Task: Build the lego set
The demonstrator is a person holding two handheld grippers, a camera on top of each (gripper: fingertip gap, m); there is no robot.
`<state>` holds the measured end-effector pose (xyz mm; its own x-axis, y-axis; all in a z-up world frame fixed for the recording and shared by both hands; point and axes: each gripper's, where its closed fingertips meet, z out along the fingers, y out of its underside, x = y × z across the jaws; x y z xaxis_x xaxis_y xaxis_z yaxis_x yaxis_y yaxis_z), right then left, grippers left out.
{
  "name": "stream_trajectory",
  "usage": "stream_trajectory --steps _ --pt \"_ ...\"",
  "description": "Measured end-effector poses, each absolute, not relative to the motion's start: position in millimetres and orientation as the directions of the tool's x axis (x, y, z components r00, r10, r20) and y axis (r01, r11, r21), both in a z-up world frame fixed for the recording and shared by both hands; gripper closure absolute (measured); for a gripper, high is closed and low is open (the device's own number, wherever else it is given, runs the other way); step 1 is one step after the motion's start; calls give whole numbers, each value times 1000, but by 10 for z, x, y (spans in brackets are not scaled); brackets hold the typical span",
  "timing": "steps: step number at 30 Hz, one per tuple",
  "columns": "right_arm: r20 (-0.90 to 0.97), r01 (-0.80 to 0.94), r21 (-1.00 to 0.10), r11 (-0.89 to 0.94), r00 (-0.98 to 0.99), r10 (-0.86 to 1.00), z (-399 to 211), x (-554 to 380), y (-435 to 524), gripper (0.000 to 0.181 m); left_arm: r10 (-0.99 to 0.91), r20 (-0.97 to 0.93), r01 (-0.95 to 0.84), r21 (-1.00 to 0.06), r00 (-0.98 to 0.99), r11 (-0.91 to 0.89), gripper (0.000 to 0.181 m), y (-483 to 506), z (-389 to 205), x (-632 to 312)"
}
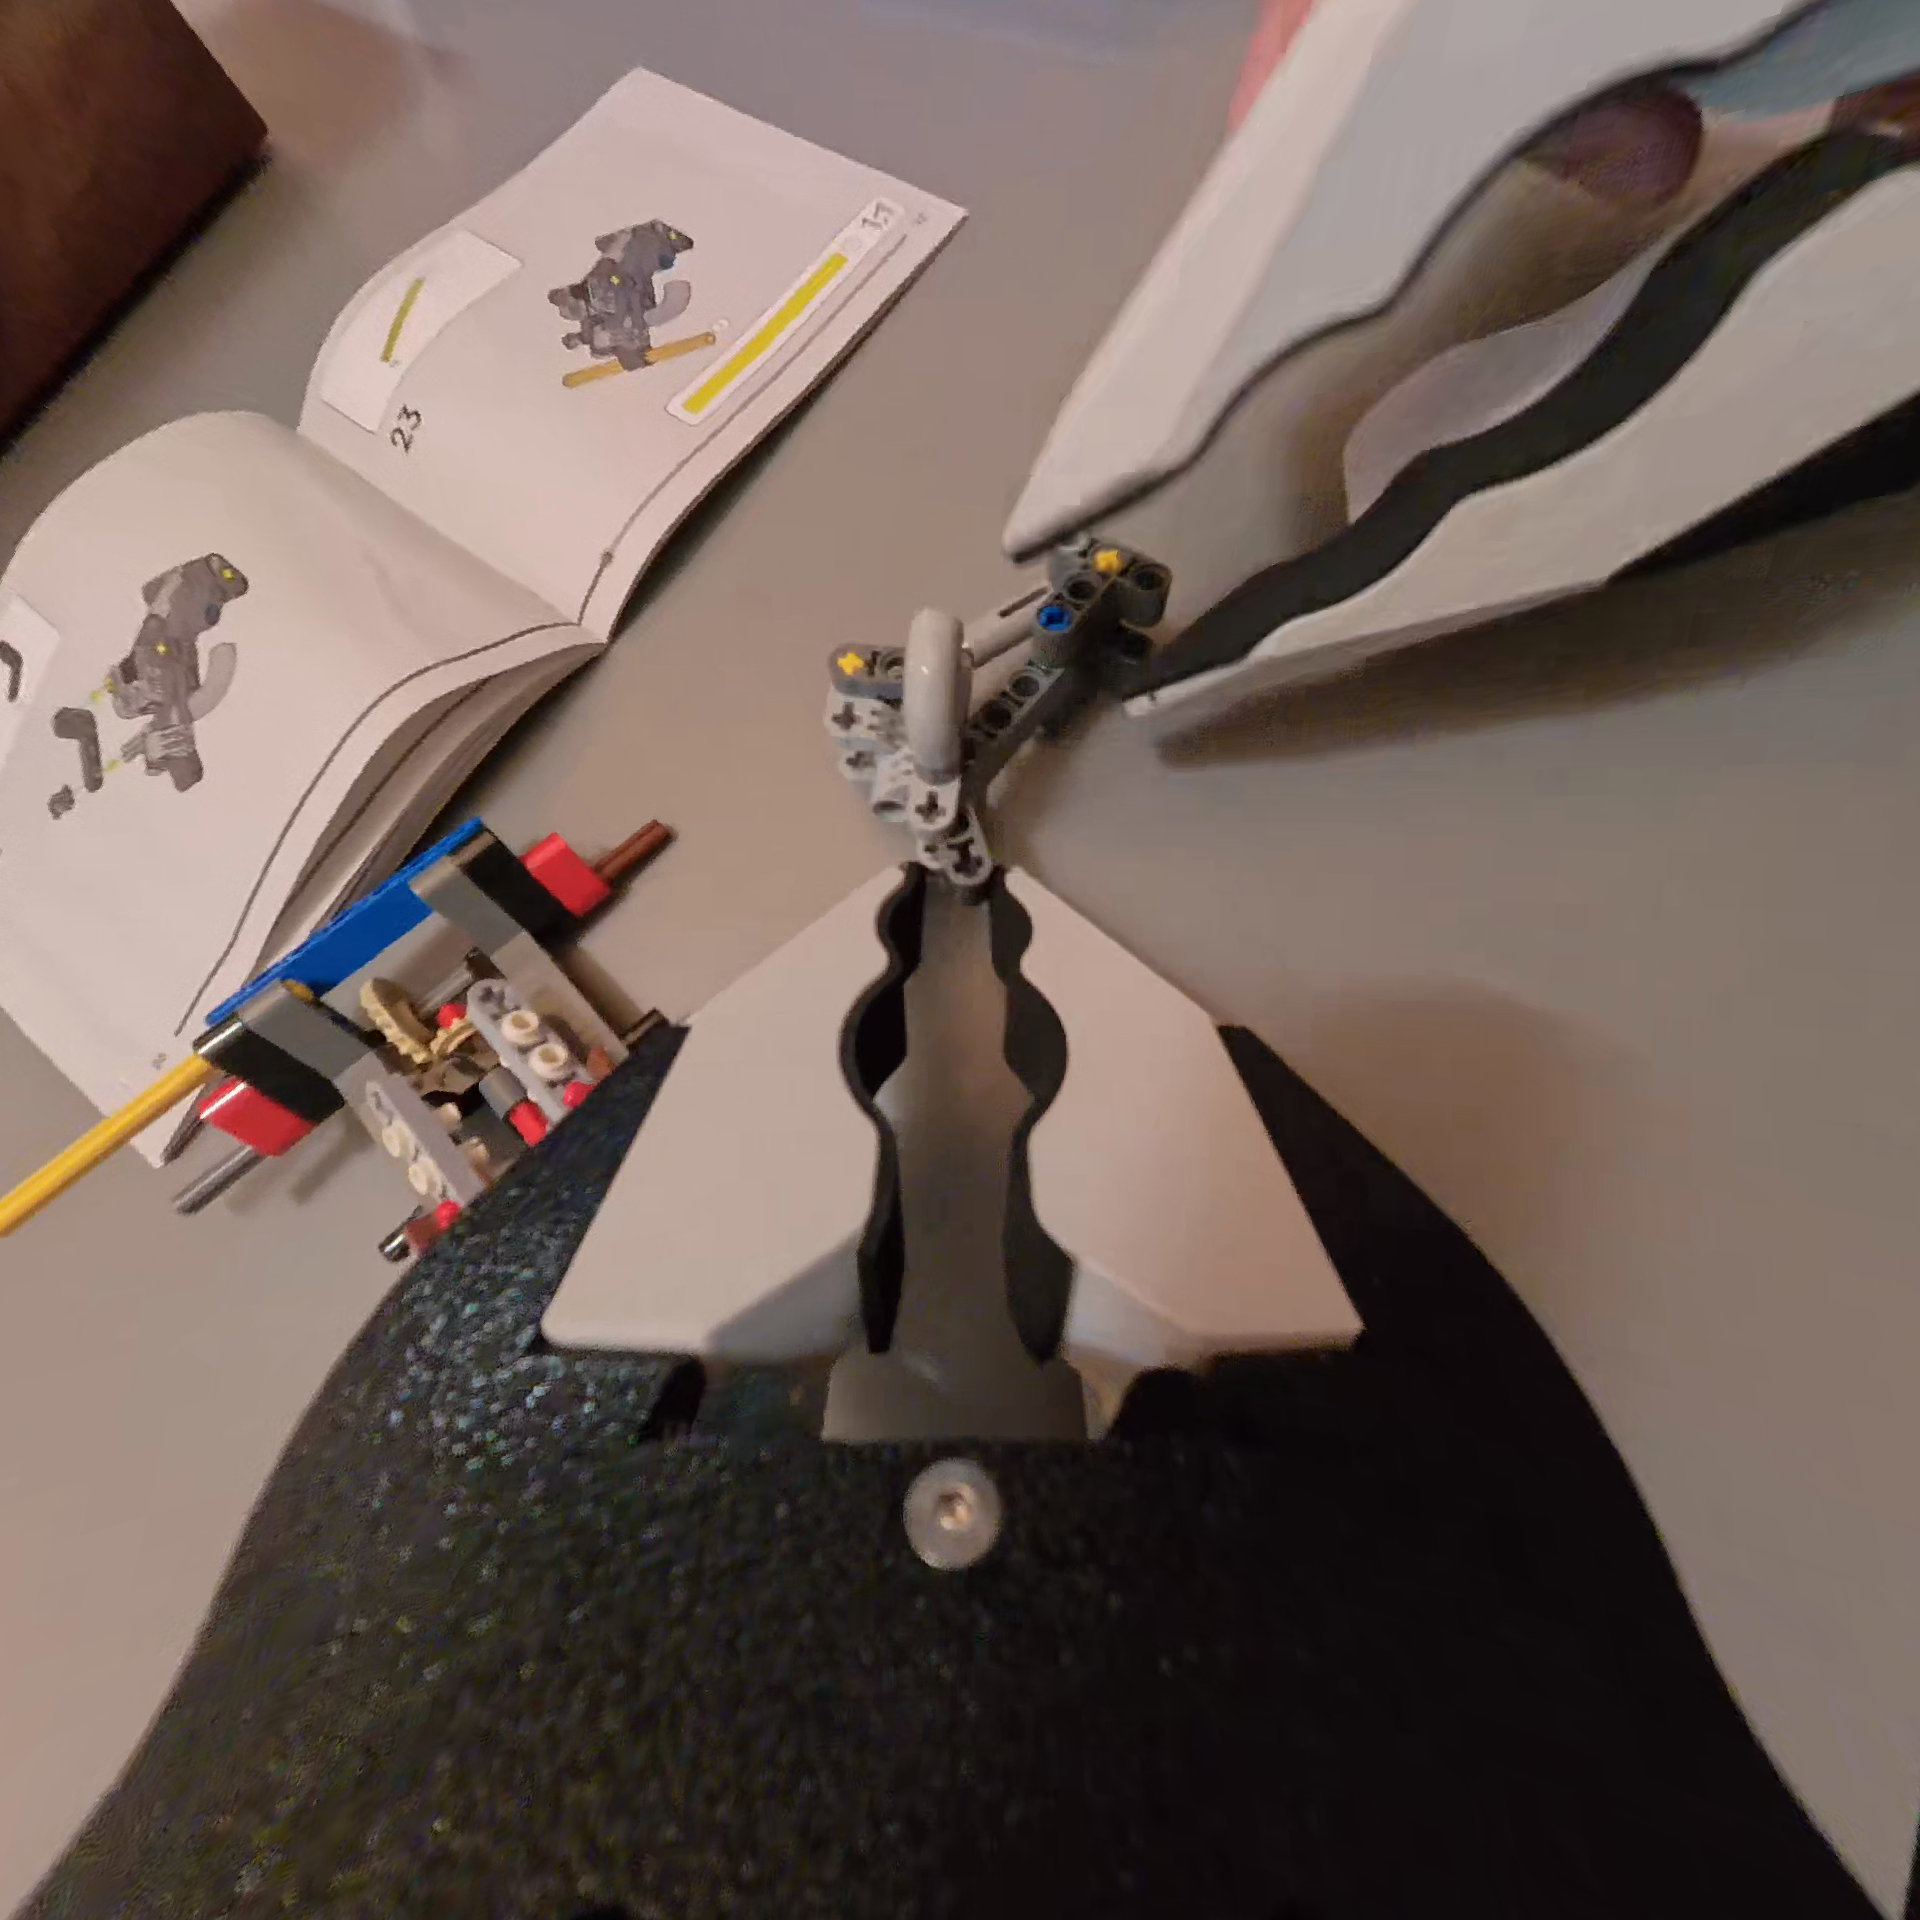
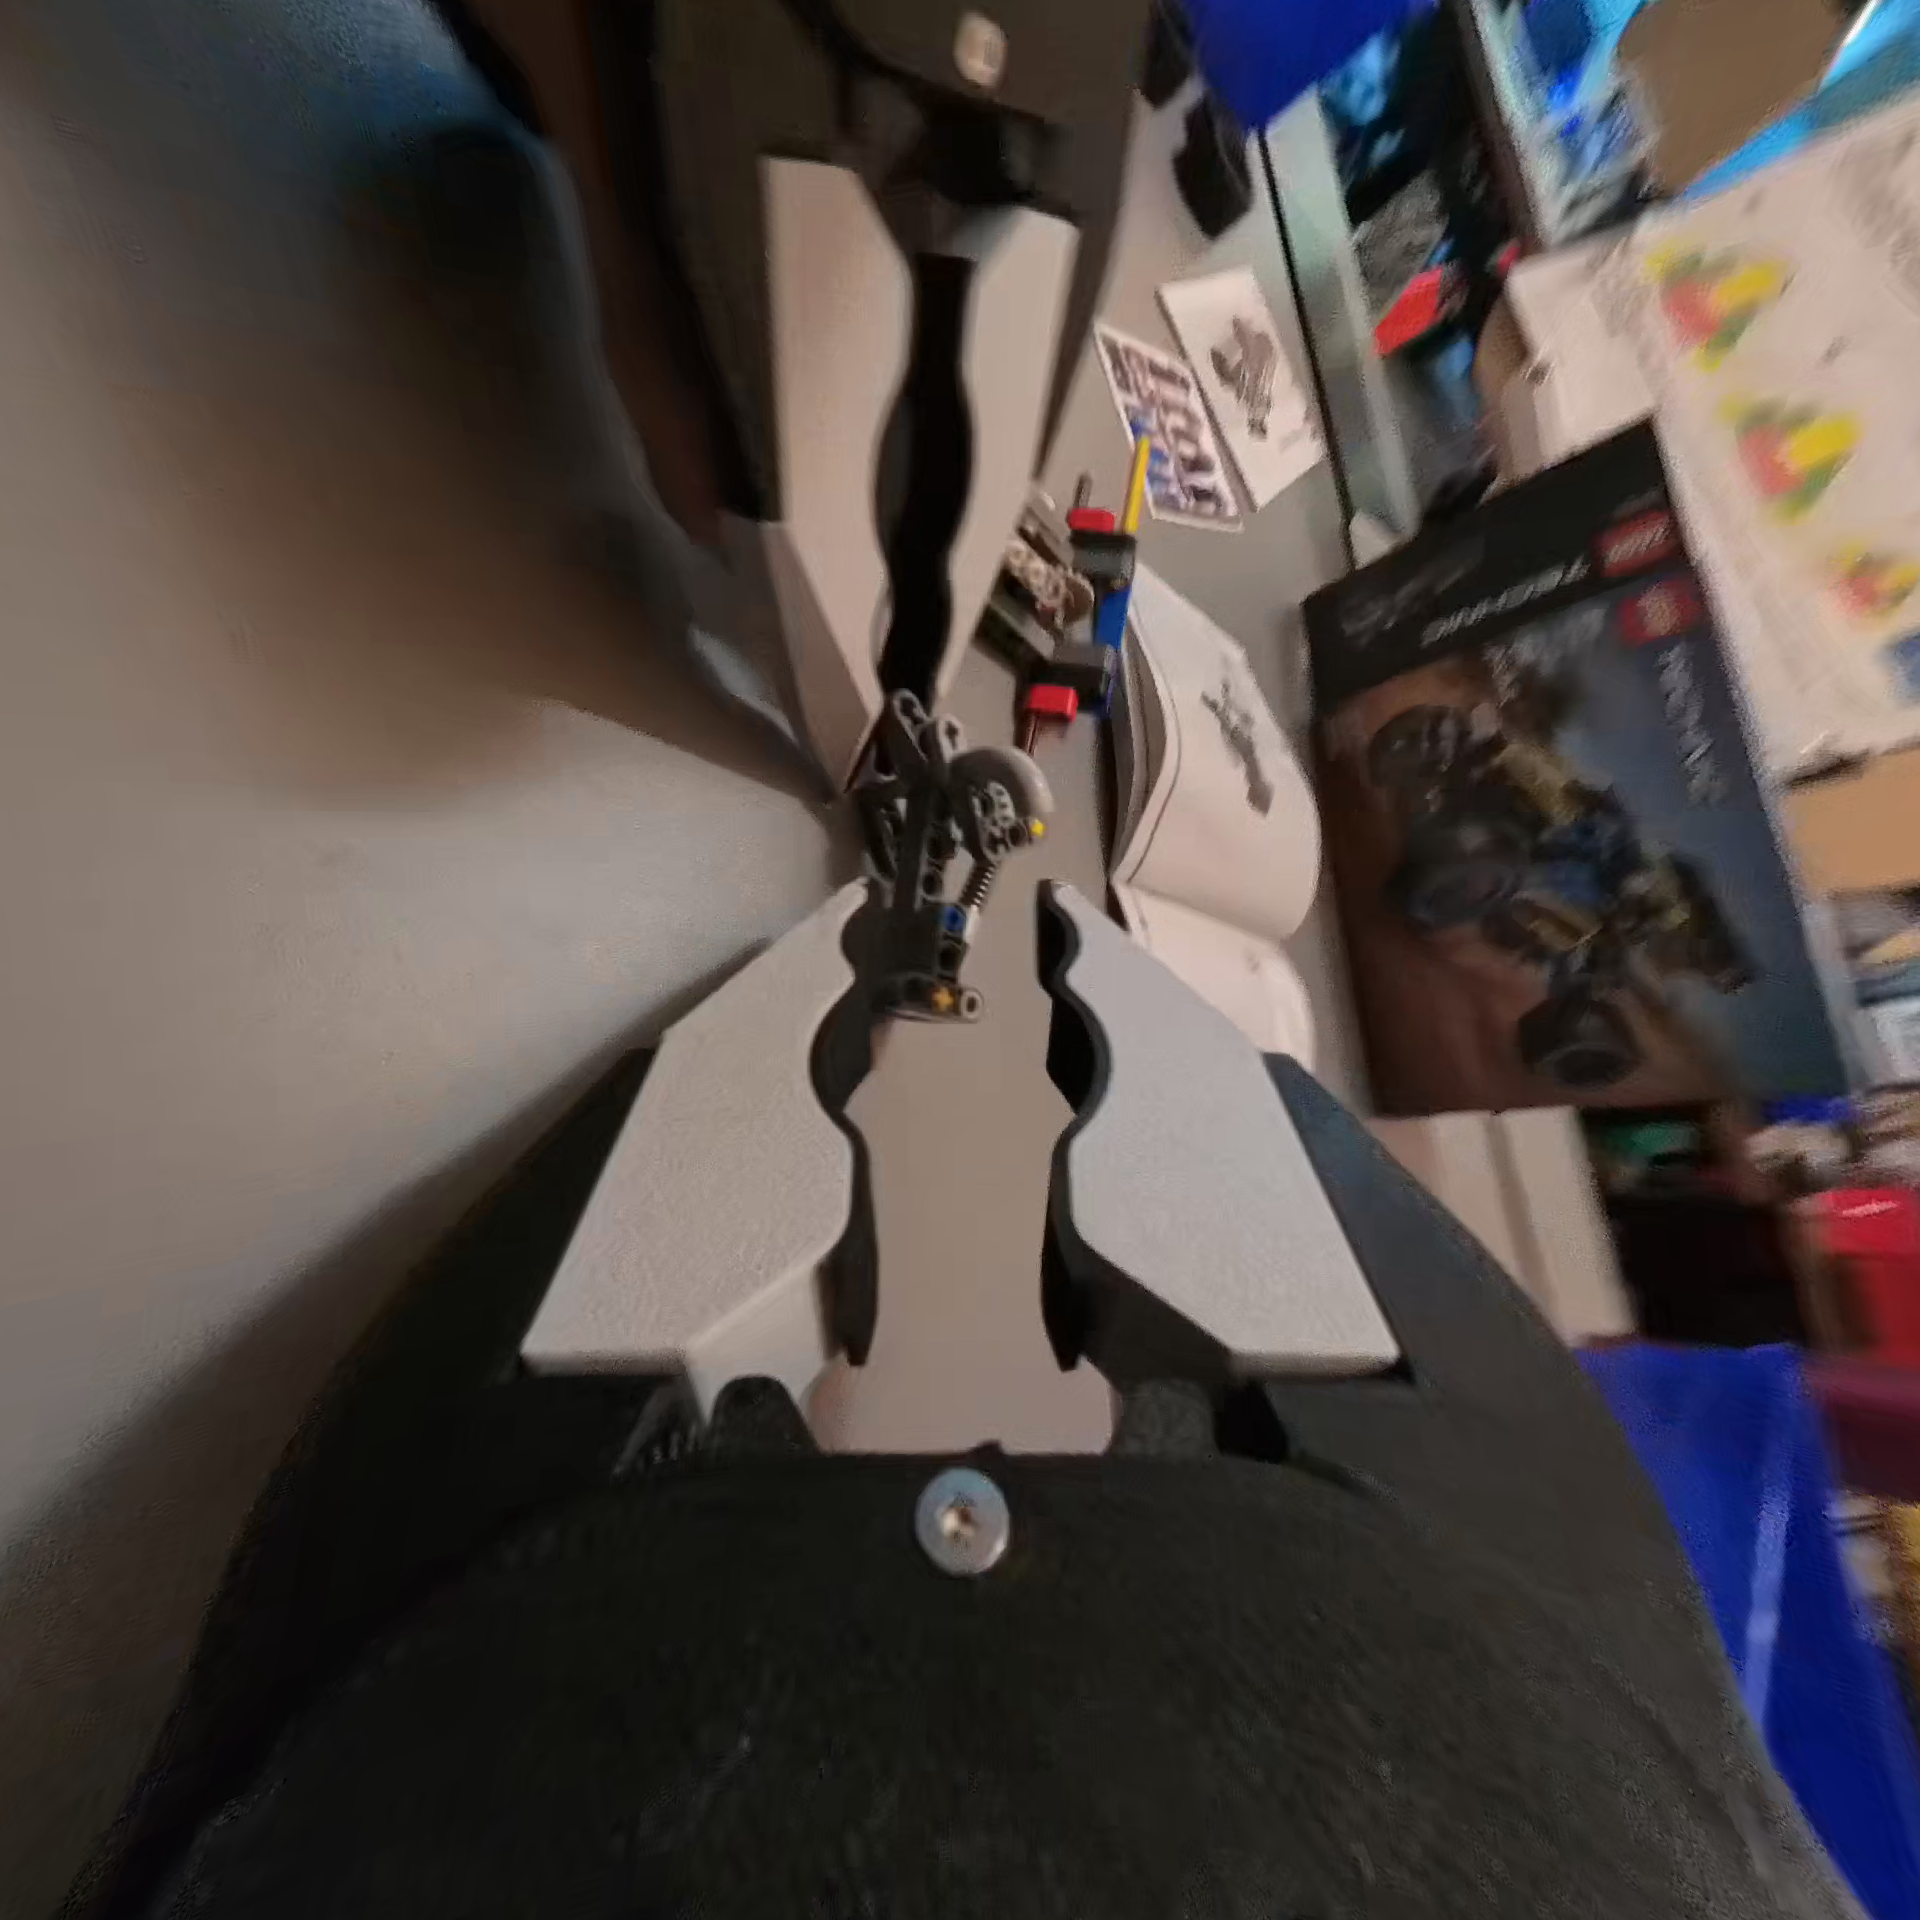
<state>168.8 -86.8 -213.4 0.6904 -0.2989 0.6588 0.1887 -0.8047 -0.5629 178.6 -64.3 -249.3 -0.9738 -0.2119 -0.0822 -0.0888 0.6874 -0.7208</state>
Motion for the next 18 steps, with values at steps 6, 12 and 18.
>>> stream_trajectory --steps 6,12,18 --pt "184 -190 -726 -660 872 -454 -2360 1754 -897 129 -73 -209 102 -716 -975 690 172 -666 -2482 1678" --pt "251 -88 -701 -708 899 -360 -2430 1626 -791 155 27 -514 396 -624 -857 674 171 -656 -2441 1644" --pt "786 264 -392 -881 594 -172 -2343 1653 -894 157 21 -373 300 -711 -928 636 155 -525 -2413 1532"
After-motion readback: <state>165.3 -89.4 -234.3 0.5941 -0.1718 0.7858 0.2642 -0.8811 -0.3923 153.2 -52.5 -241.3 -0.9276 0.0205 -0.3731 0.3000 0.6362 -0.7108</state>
